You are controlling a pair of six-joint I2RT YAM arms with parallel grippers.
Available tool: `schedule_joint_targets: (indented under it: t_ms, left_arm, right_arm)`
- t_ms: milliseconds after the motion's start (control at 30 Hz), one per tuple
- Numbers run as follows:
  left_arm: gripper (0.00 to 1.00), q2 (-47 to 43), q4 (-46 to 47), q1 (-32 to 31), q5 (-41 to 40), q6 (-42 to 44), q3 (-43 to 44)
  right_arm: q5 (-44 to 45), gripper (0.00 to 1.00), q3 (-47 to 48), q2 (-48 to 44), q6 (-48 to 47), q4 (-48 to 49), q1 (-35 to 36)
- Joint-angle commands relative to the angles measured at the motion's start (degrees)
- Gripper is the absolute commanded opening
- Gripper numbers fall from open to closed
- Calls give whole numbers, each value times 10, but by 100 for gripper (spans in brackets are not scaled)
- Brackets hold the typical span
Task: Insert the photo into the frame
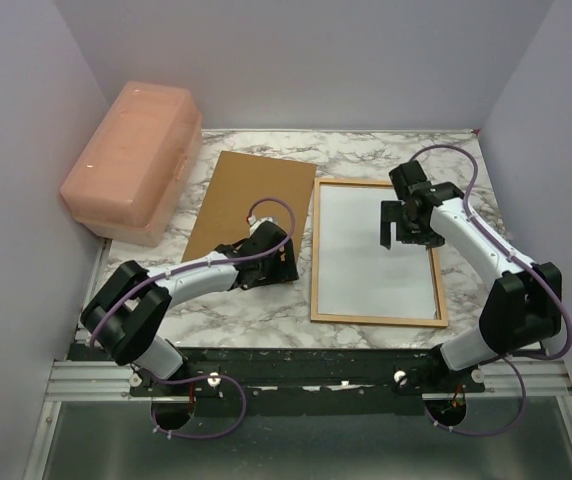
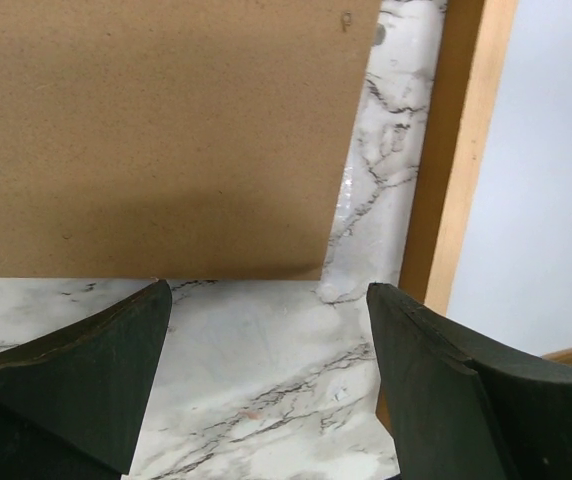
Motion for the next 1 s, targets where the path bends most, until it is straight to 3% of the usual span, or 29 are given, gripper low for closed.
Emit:
schedule_joint_targets:
  t_ms: [0,200,433,767,967]
  left_arm:
    - [83,-52,80,-4,38,12,-36]
    - [84,-134,134,-3,40,12,-83]
    - [84,-260,141,-1,-17,2,-133]
    - [87,-466,53,-1,-118,17,-150]
    - [92,-519,20,-1,-131,29,-141]
  right_arm:
    - [-60,99,-20,4,20,37,27]
    - [-118,99,-22,38,55,84,100]
    - [-299,98,-19,59,116,206,163]
    - [-303,97,40,157,151,252,245]
    - [-276,96,93,241,158,250,288]
